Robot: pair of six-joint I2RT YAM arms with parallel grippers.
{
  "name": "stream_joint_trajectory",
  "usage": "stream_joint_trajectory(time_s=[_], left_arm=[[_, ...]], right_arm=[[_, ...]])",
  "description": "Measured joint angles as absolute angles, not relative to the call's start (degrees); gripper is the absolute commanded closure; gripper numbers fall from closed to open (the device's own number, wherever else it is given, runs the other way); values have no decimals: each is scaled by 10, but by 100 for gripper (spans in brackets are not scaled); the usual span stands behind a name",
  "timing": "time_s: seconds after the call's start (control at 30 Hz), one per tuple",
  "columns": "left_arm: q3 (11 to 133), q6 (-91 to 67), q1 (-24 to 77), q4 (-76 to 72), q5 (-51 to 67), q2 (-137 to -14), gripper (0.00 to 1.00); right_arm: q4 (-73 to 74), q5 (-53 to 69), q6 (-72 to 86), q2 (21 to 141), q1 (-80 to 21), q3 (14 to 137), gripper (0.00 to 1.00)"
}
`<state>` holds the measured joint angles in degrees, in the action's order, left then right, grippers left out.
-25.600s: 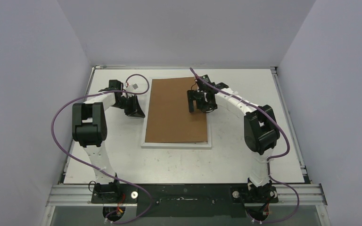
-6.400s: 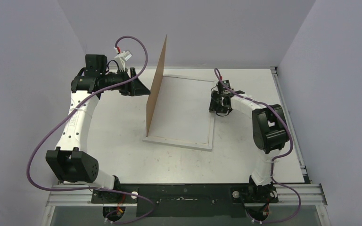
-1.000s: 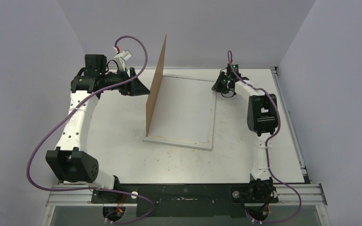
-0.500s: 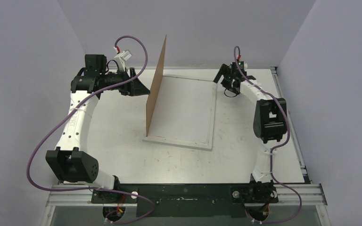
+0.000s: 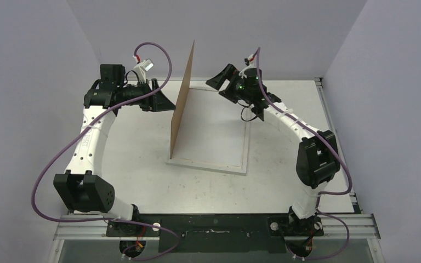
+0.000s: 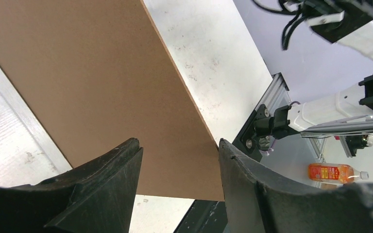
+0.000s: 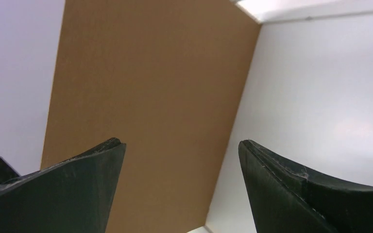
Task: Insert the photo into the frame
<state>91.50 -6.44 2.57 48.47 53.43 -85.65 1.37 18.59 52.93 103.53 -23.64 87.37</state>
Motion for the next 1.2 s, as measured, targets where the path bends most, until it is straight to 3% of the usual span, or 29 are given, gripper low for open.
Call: stream_joint_trajectory(time_s=[0.57,0.83,1.2], left_arm=[[912,-104,45,465,525,-870,28],[912,-120,45,463,514,-871,12],[920,-145,41,438,512,-871,14]], right_arm=[[-261,241,778,1058,-275,754,10],[-279,238,808,1050,-278,725,10],[-286,211,829,981,-270,667,10]])
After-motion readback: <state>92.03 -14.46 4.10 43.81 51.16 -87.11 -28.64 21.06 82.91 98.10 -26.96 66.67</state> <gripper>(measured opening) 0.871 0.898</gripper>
